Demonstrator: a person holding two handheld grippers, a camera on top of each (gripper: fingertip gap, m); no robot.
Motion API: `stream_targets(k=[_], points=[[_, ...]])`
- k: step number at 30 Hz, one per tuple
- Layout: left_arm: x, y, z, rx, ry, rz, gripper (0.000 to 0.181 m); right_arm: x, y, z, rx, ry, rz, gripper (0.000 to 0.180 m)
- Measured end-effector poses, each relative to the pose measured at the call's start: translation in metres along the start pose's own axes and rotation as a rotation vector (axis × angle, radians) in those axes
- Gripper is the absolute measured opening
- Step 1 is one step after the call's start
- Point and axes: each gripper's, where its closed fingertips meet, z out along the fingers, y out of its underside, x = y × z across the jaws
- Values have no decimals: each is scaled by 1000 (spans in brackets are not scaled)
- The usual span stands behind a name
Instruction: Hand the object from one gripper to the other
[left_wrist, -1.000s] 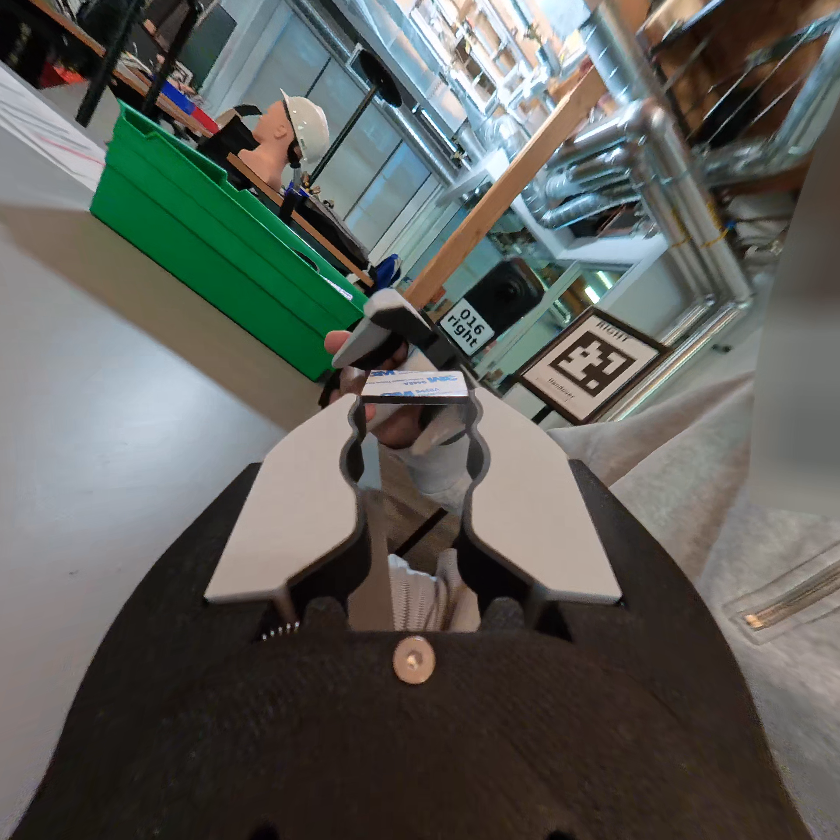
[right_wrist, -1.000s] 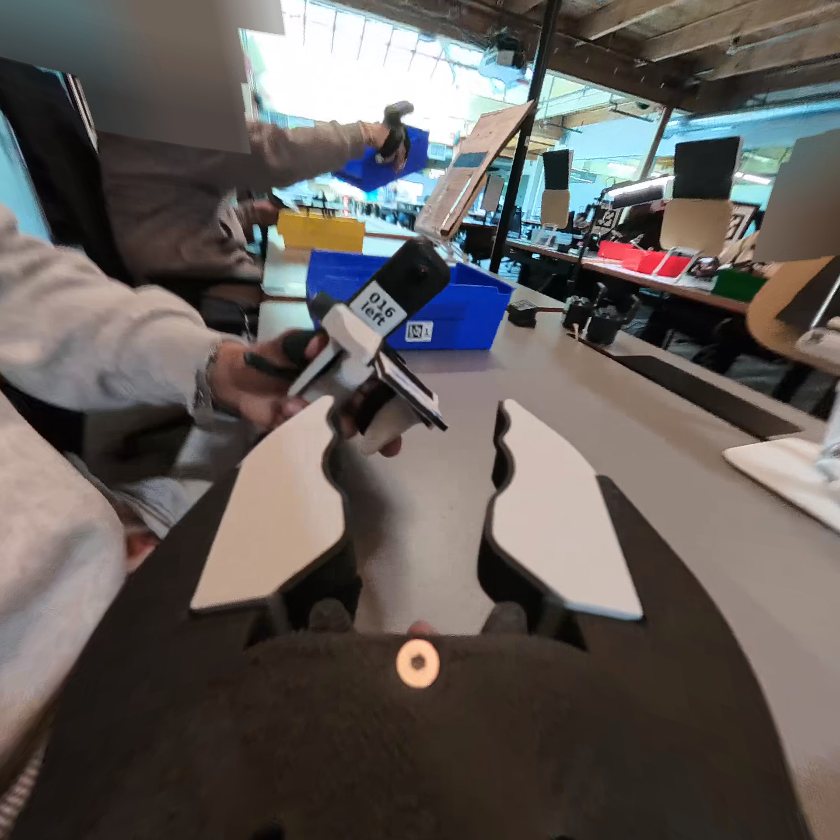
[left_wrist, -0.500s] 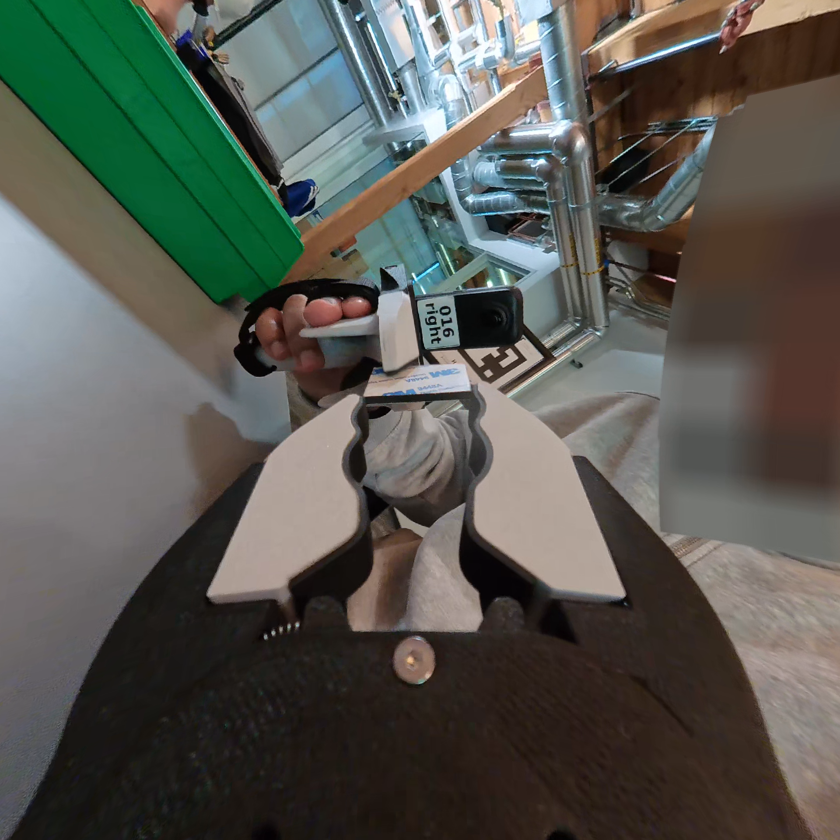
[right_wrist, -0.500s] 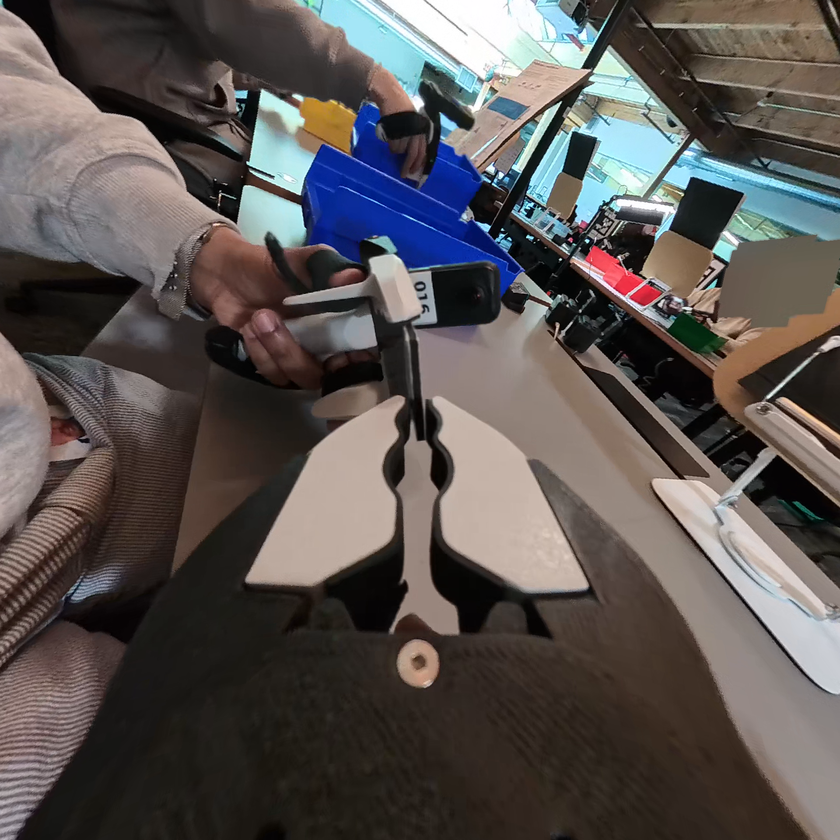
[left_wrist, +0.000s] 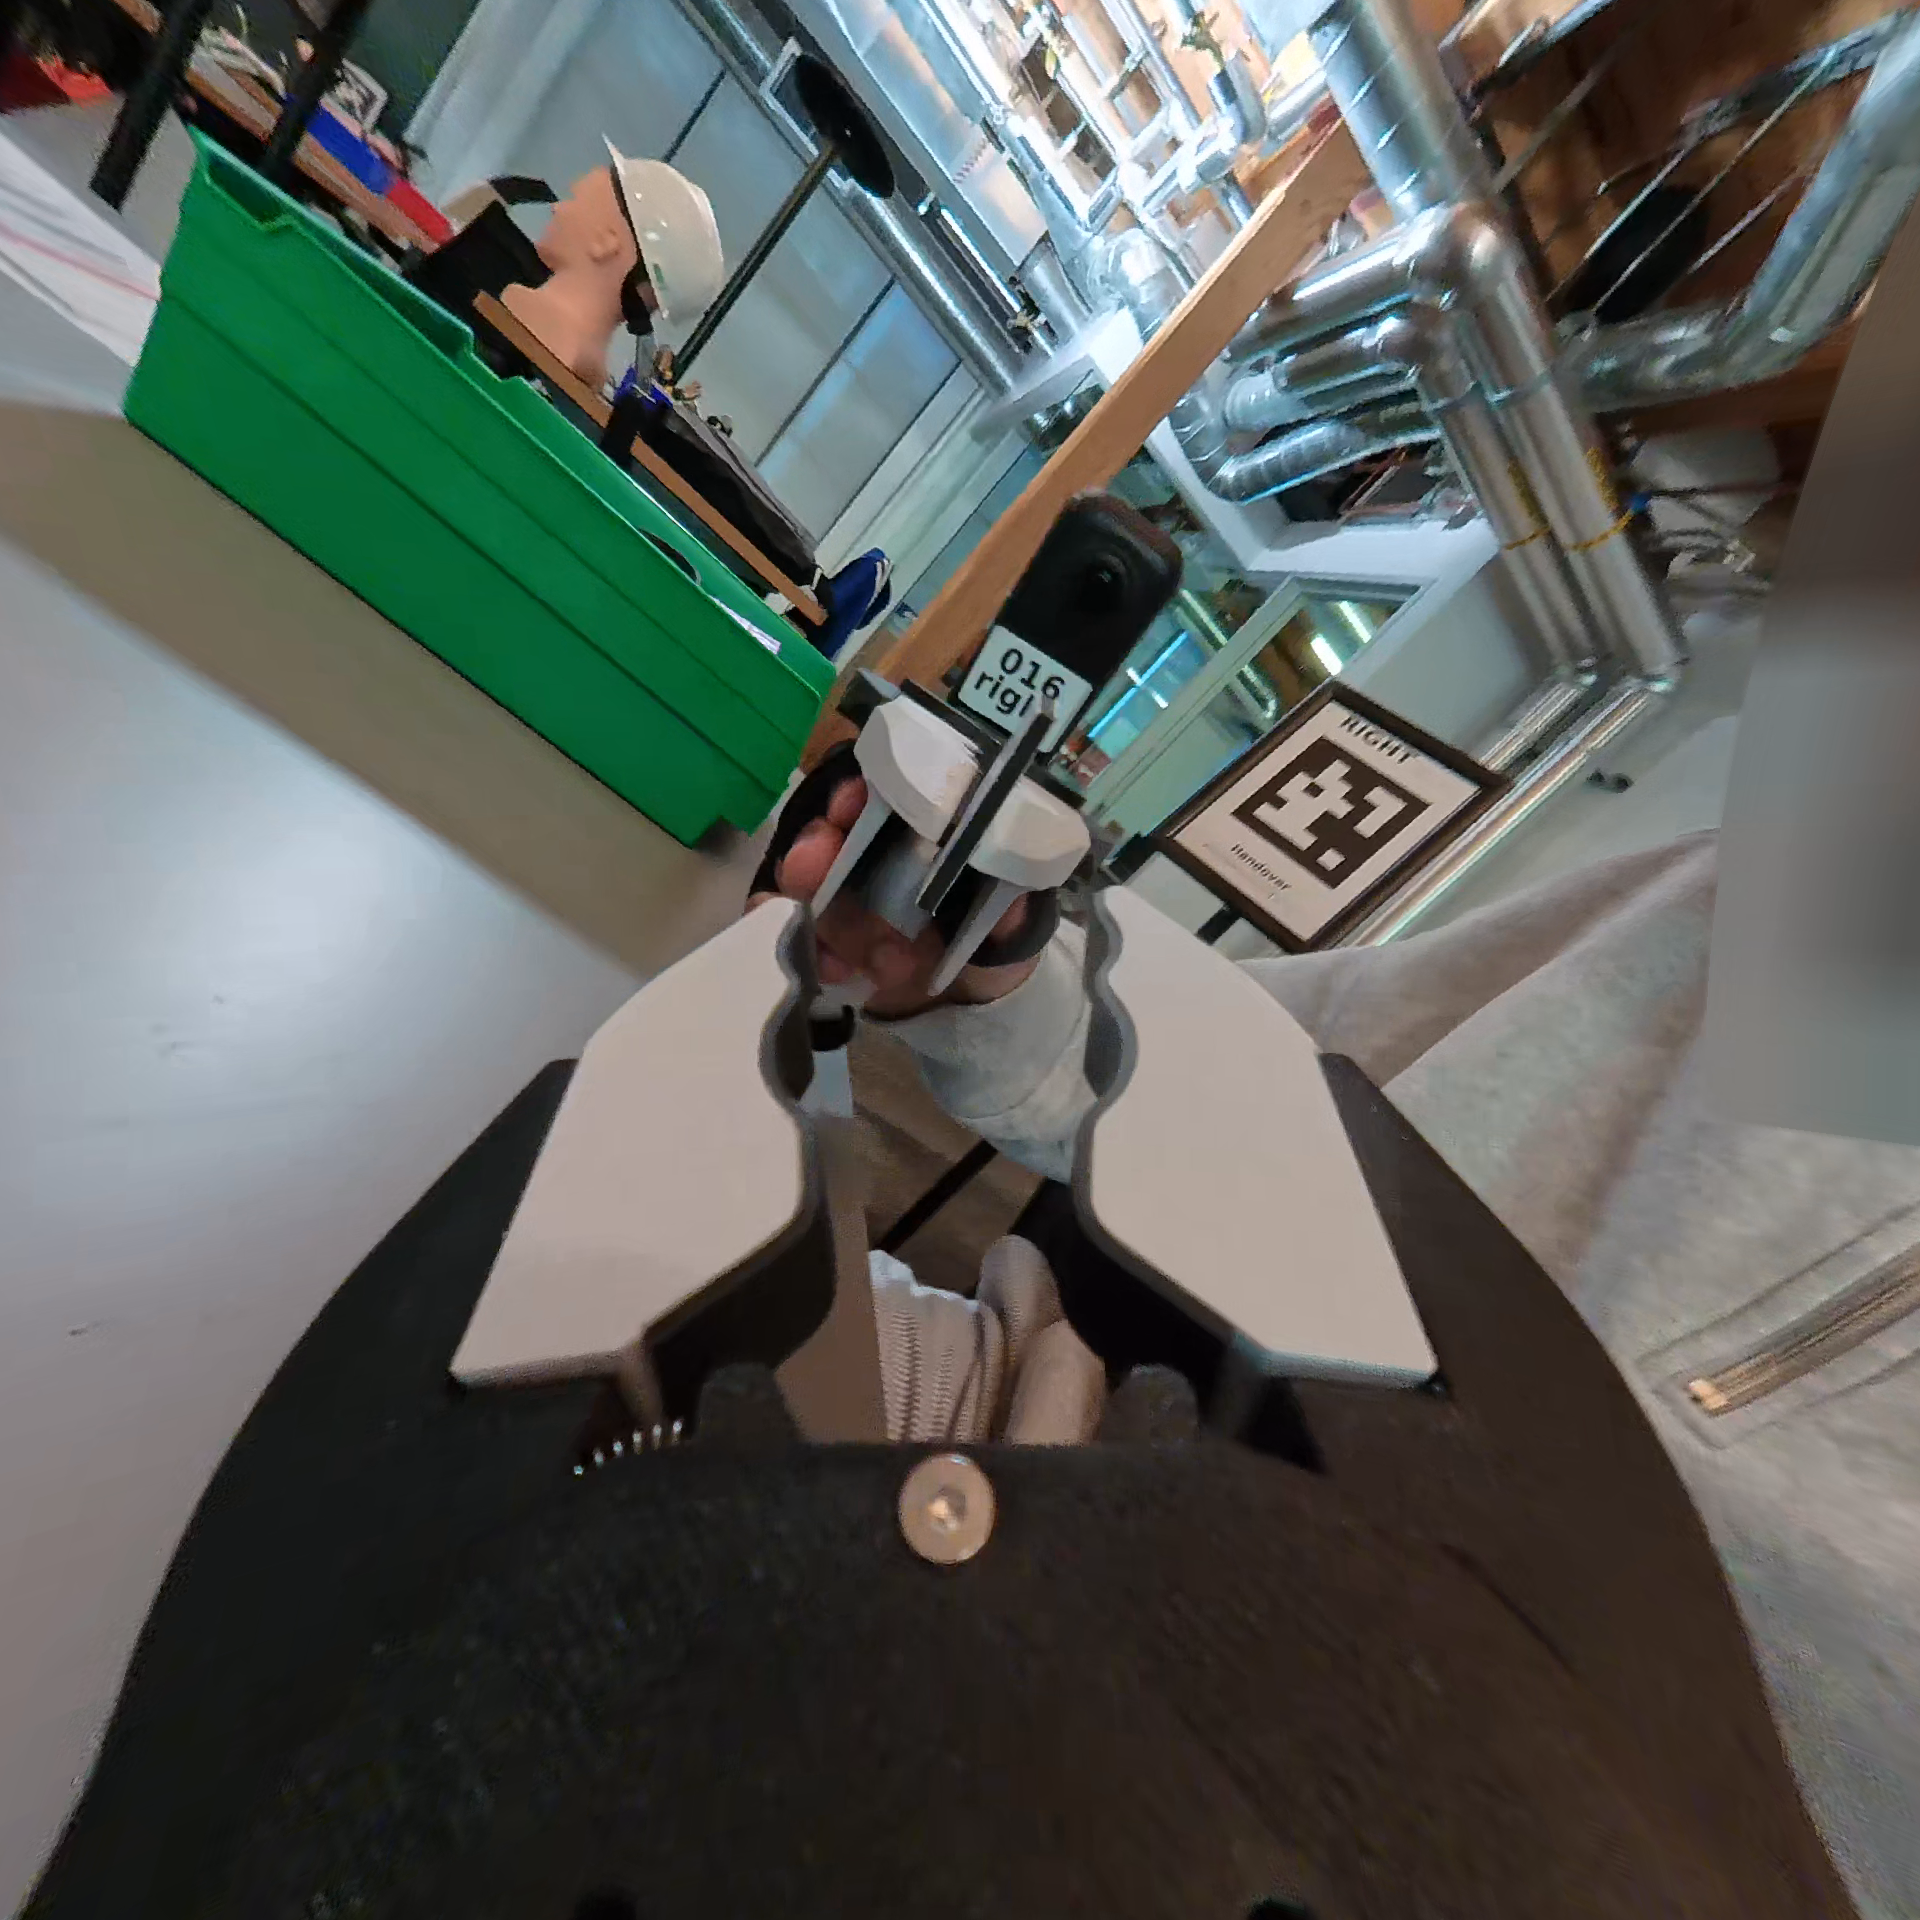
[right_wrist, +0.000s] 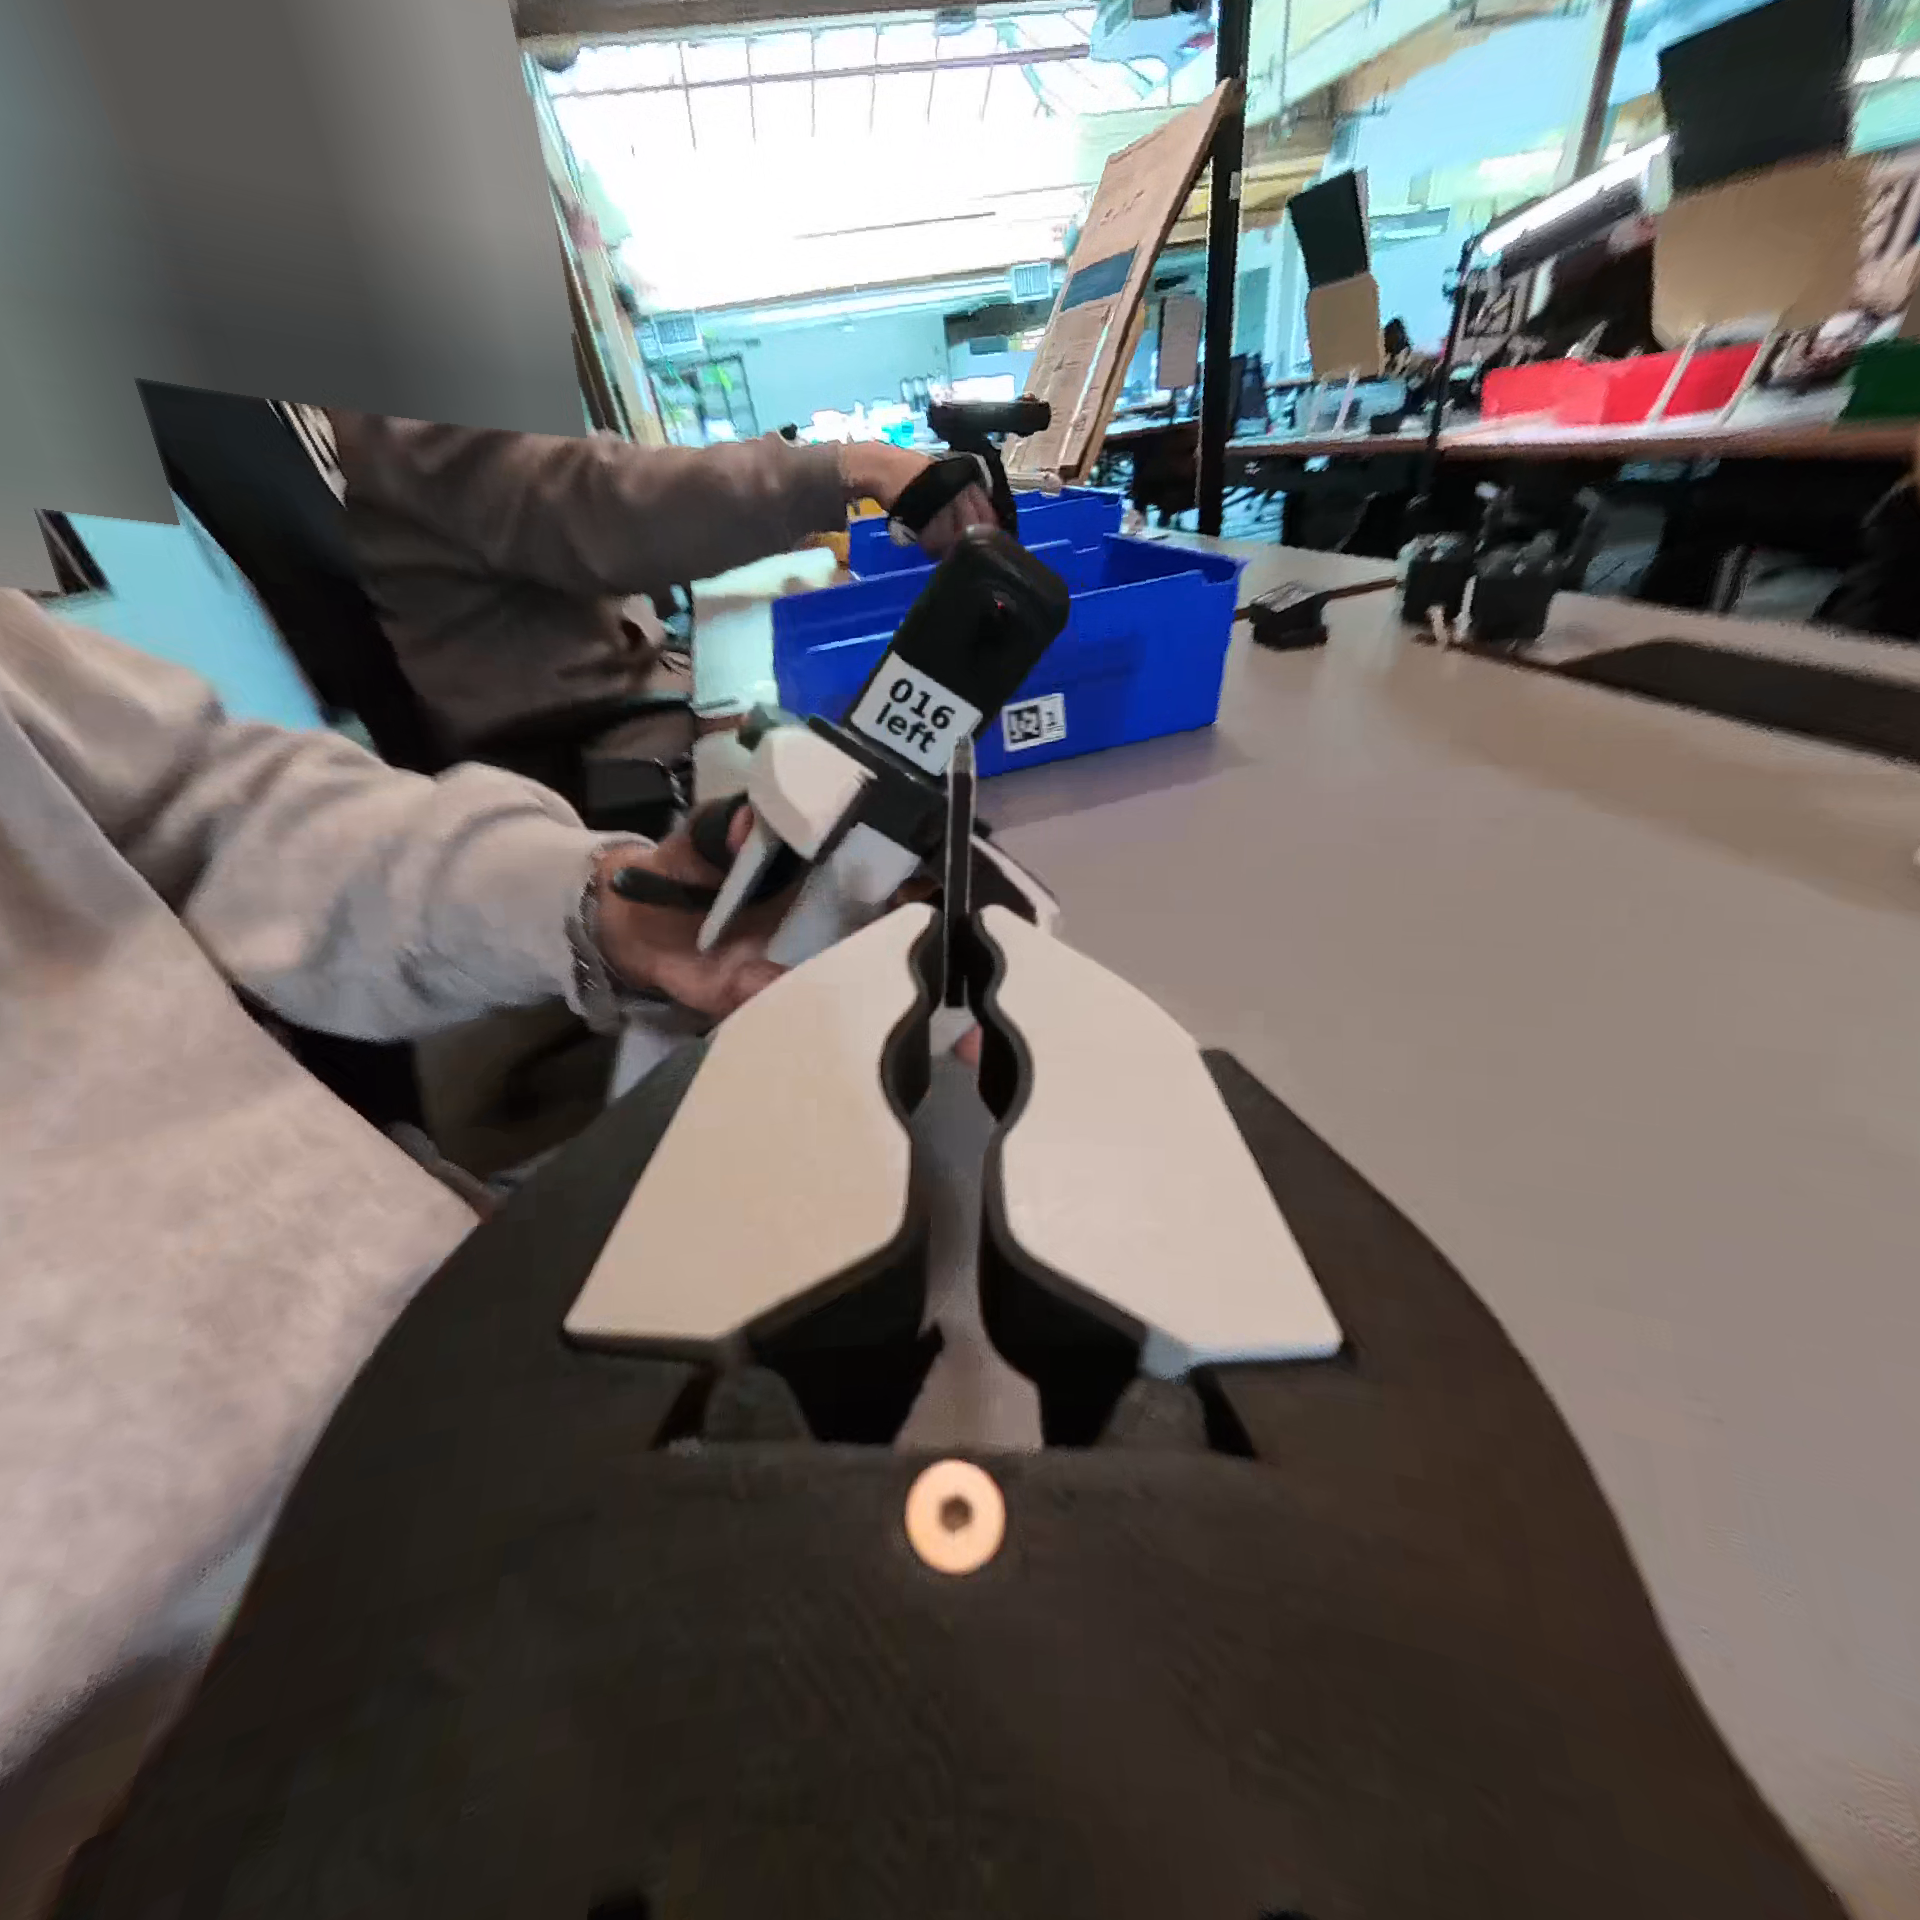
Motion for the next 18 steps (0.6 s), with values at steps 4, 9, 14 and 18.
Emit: stream_targets(k=[4,9,14,18], points=[[4,-2,0,7,-20,98,37,0,0,1,16,-31,121,4],[7,-9,-3,49,-41,174,33,-5,12,7,-46,-80,227,4],[5,-11,-5,60,-60,196,26,-10,18,12,-71,-117,281,5],[5,-9,-4,46,-67,207,12,-13,22,14,-93,-124,281,4]])
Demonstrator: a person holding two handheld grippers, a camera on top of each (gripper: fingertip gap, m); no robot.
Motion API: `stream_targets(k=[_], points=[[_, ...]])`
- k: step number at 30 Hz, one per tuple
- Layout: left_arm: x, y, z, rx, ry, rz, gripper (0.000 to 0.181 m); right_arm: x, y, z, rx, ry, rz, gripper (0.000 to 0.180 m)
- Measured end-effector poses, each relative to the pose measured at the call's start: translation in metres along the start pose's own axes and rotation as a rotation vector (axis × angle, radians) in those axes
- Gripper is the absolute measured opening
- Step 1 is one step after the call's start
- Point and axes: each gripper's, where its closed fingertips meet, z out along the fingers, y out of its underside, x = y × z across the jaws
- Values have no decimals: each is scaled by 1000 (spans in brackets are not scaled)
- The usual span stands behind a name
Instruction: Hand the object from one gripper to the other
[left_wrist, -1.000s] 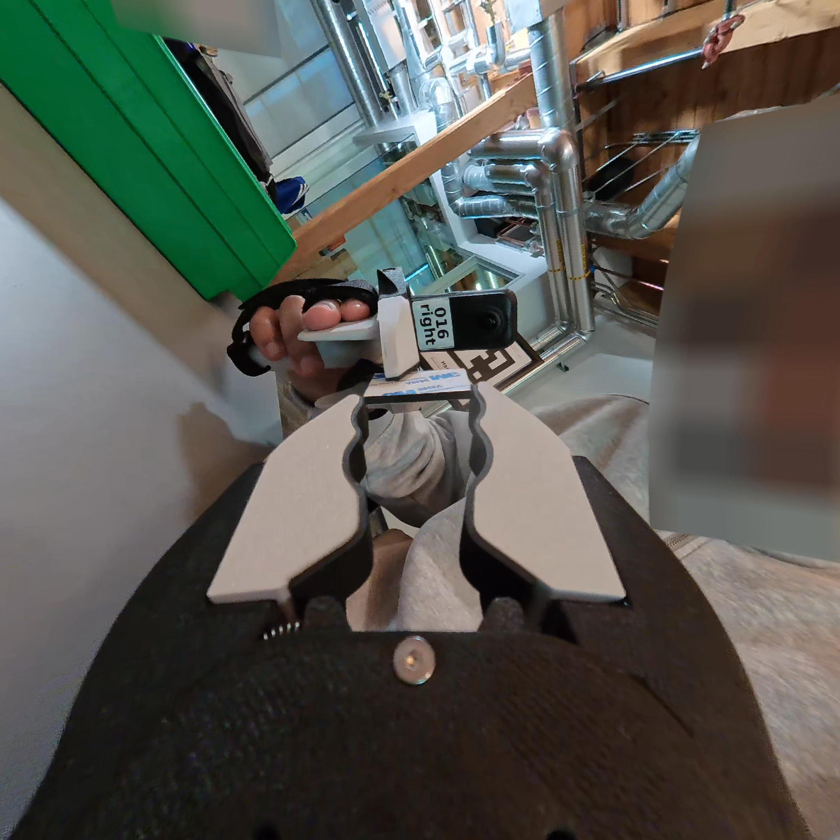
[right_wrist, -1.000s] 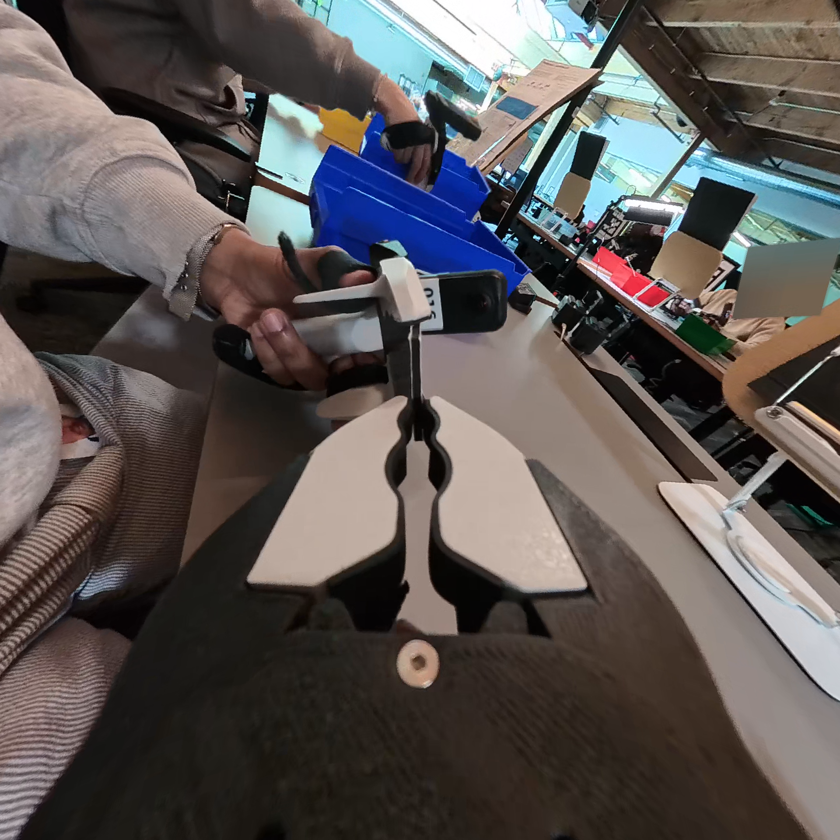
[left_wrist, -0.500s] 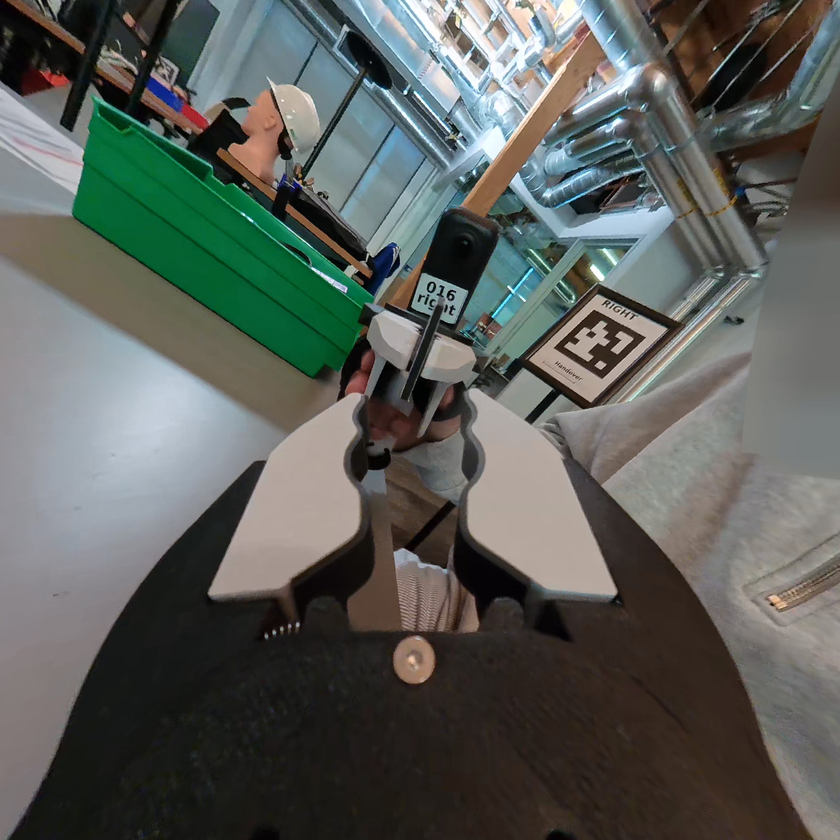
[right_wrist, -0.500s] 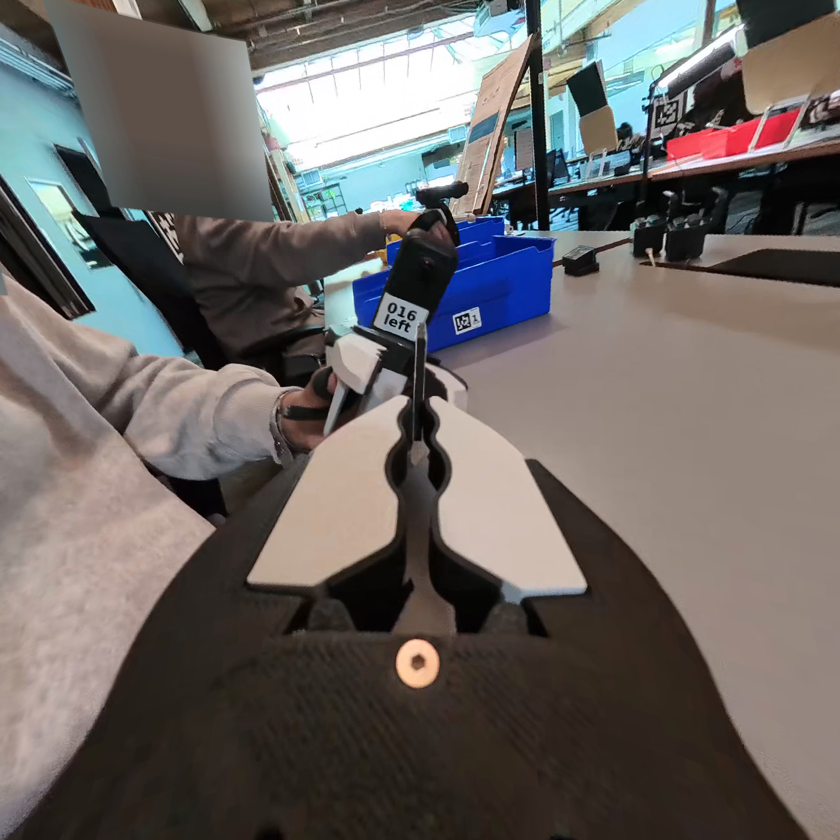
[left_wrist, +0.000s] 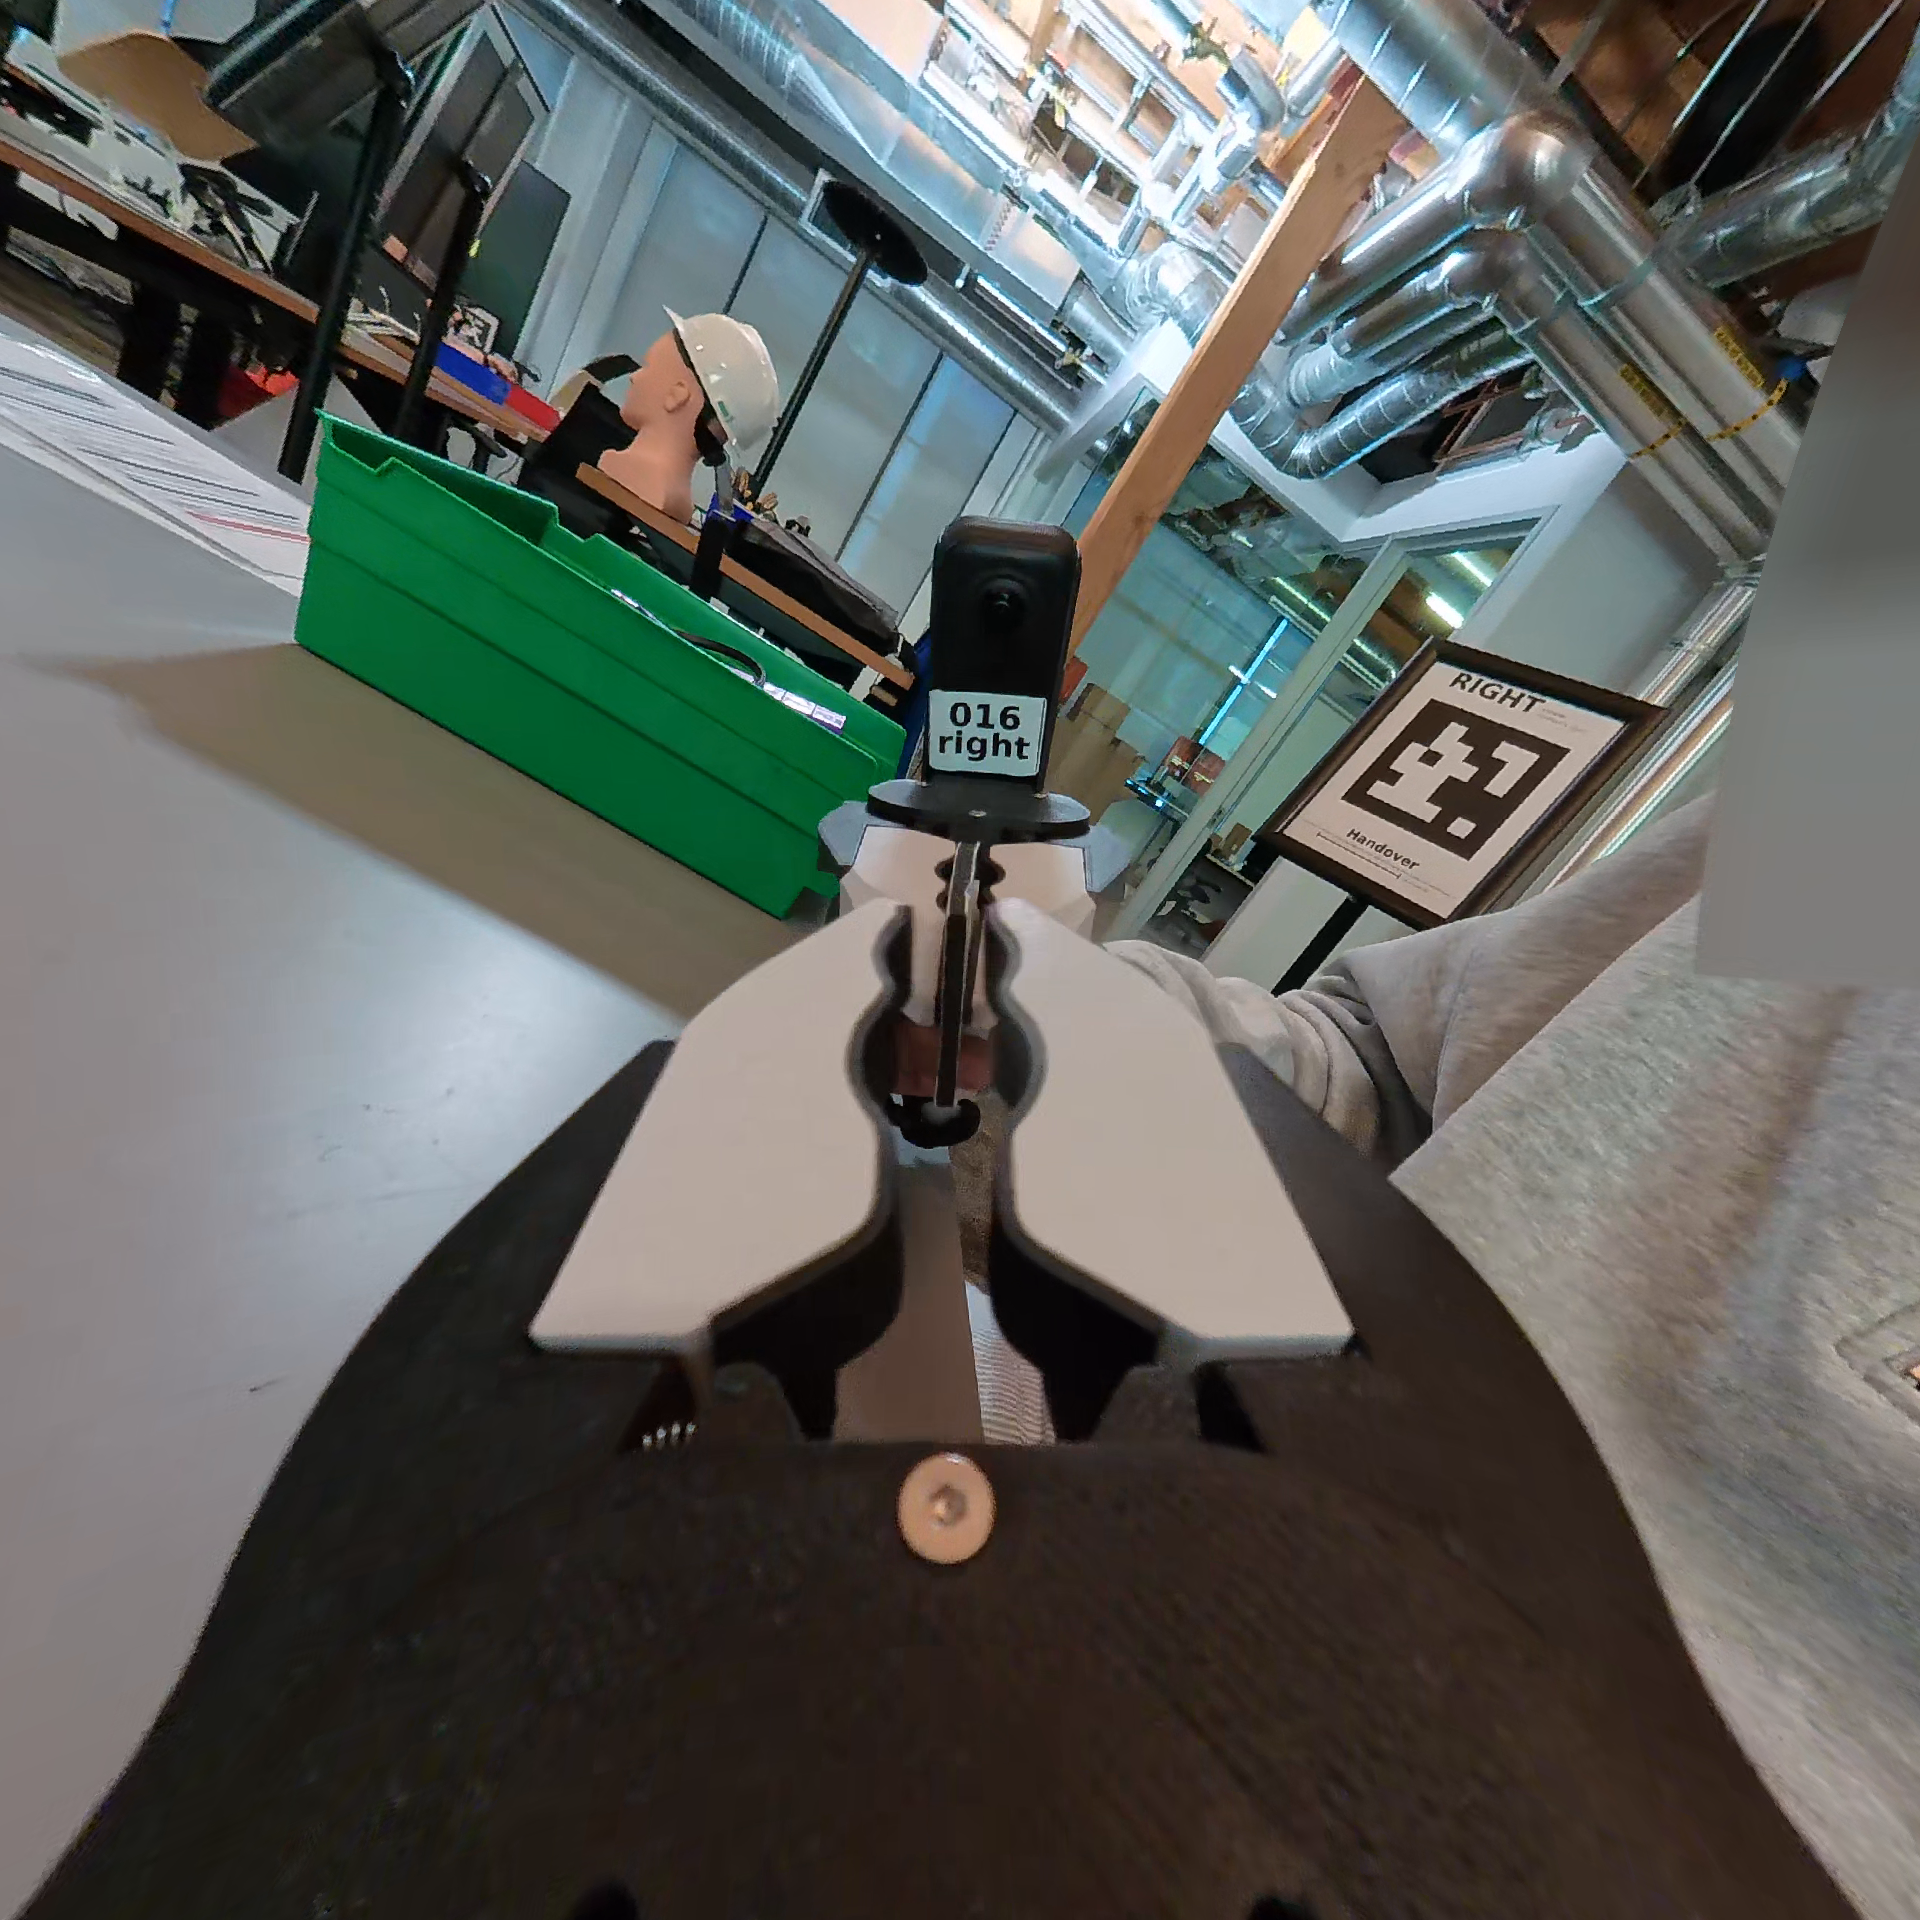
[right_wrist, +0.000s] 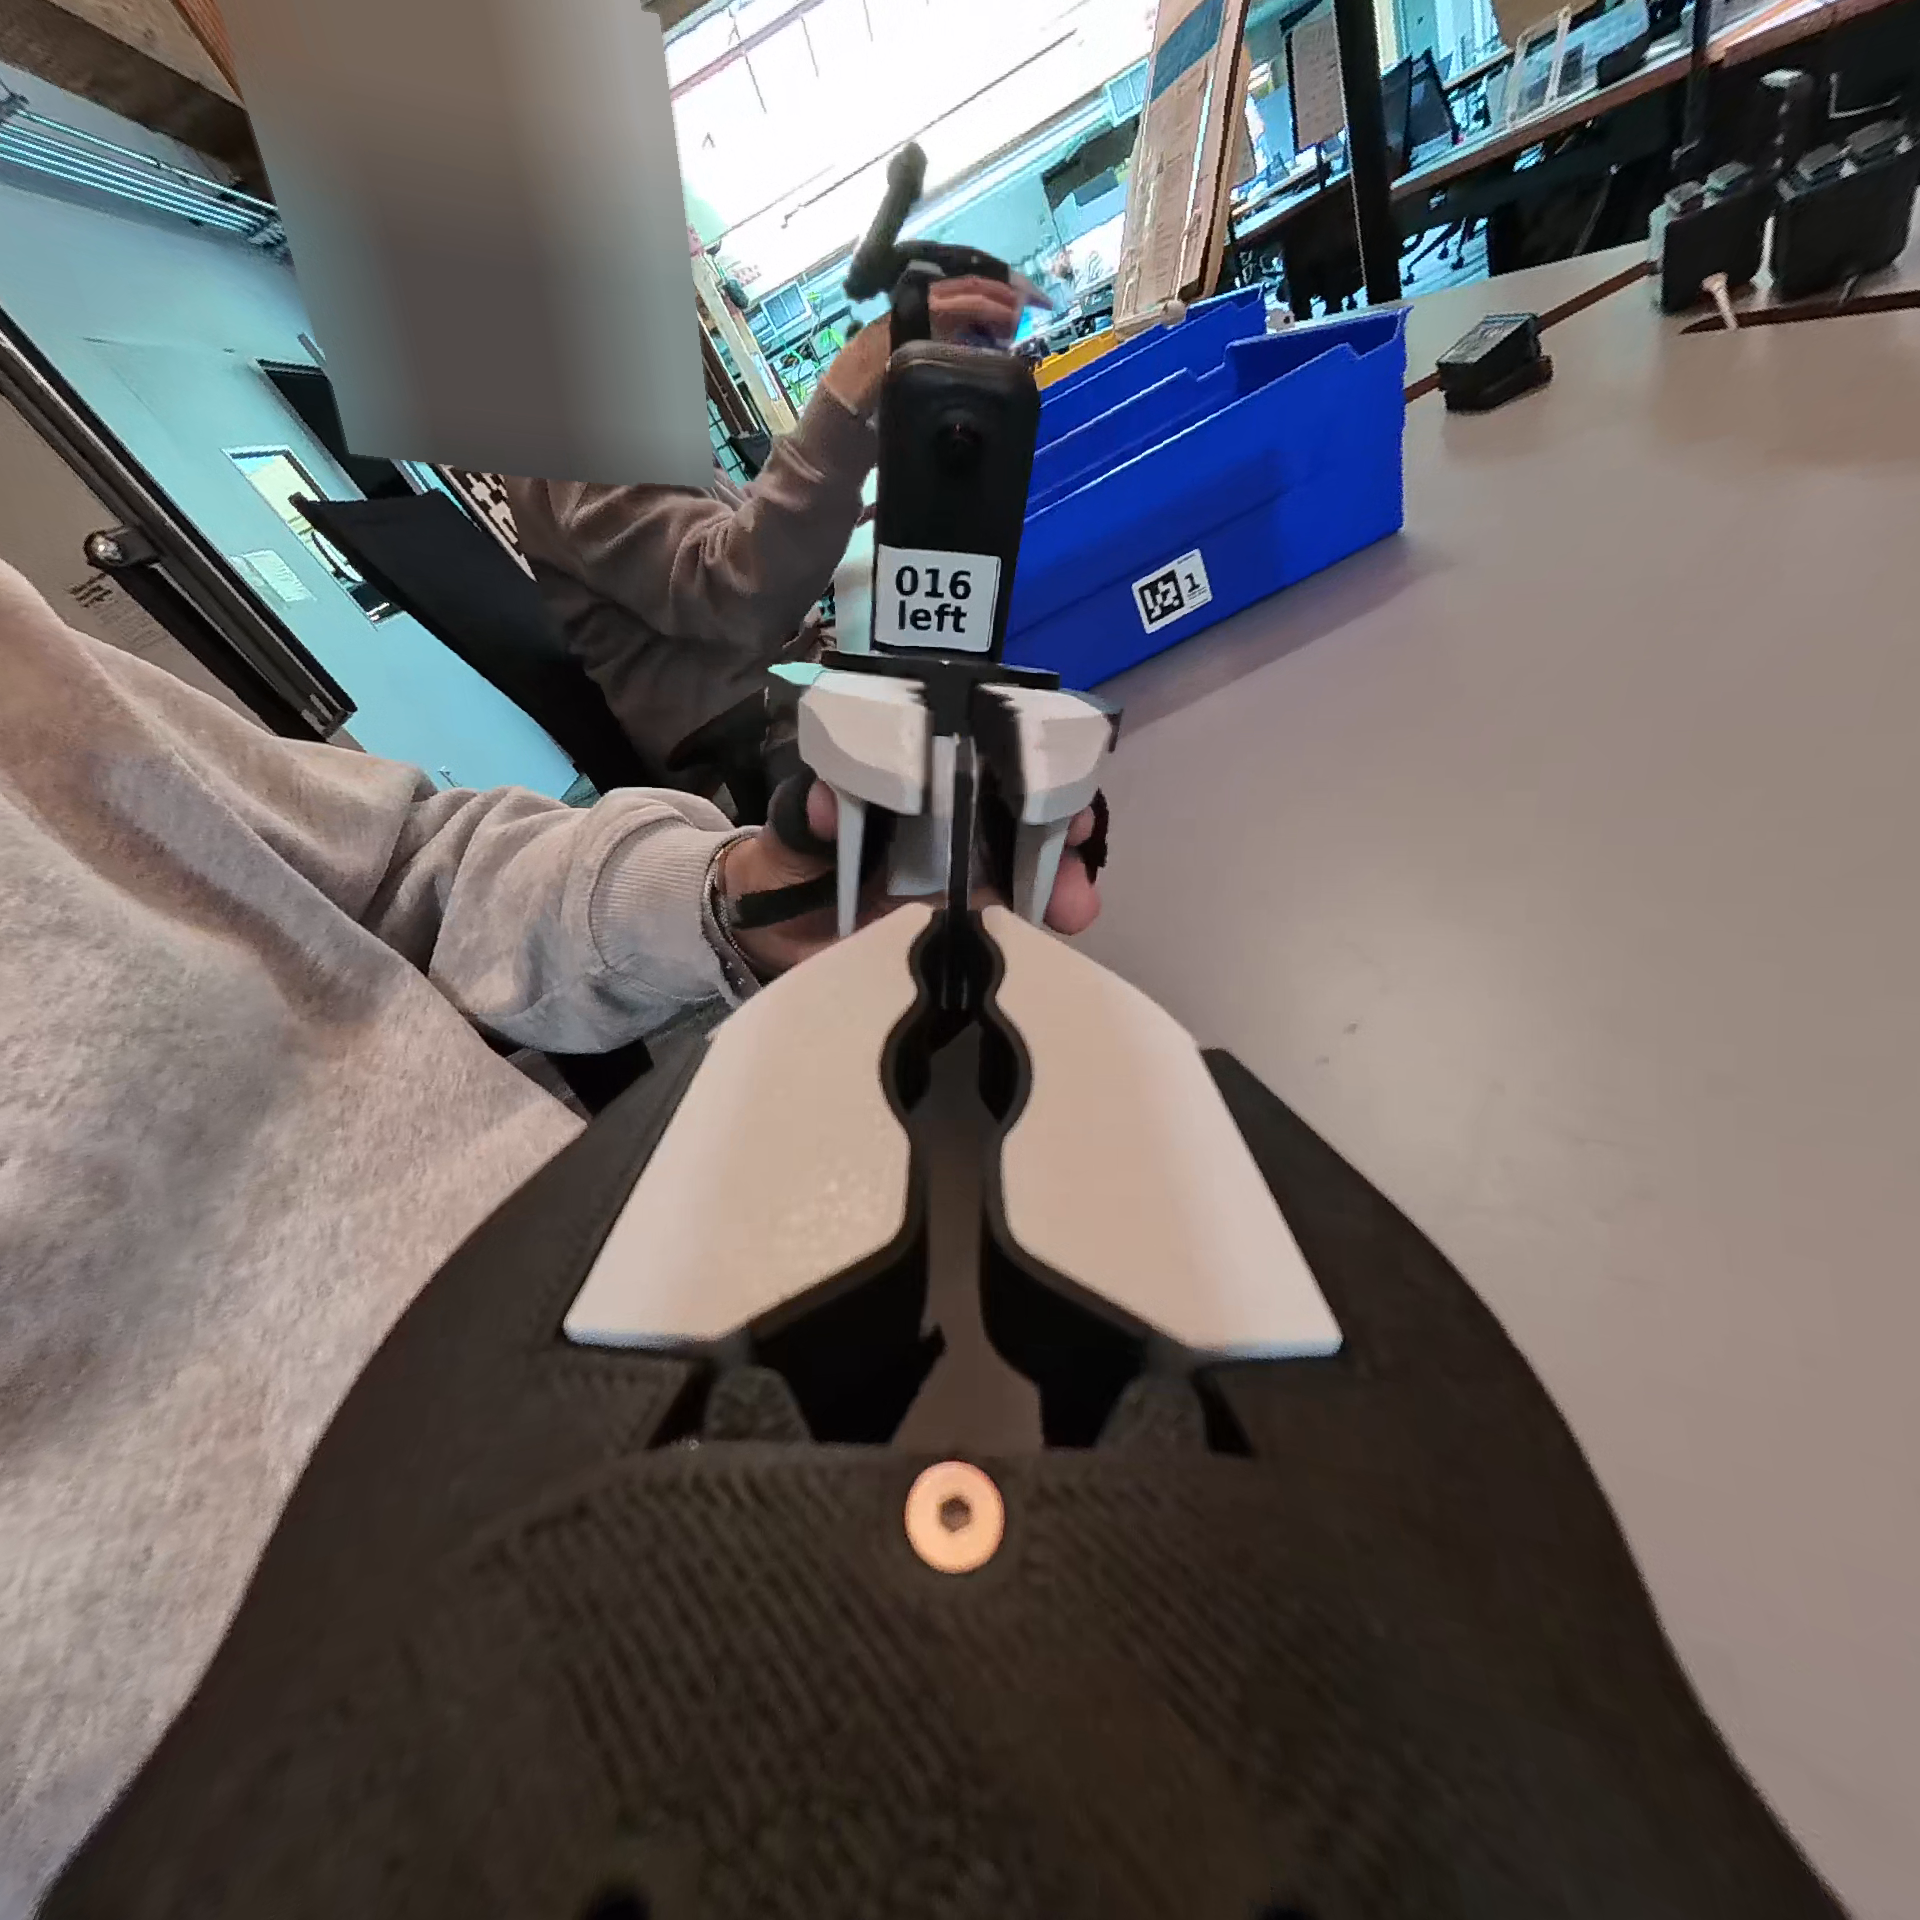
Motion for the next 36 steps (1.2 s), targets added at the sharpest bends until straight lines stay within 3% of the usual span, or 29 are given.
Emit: stream_targets(k=[1,4,9,12,17,20,23,28,36], points=[[1,1,0,-9,6,6,4,0,1,0,-4,2,-3,4],[0,2,-1,-18,3,-7,3,2,2,1,-3,4,-10,5],[-6,-2,-4,13,-13,-59,4,15,-2,0,26,98,-79,40],[-14,-5,-8,36,-62,-66,3,21,-6,-2,39,170,-152,49],[-31,-9,-17,83,-159,-88,3,35,-3,-5,-28,350,-270,41],[-45,-8,-23,89,-267,-74,4,40,-3,-2,-23,476,-206,32],[-45,-8,-22,95,-297,-44,4,36,-1,9,-4,519,-190,36],[-40,-4,-14,110,-321,-15,4,41,1,10,-74,636,-327,45],[-32,-6,-11,209,-333,-37,4,42,5,11,-169,706,-469,42]])
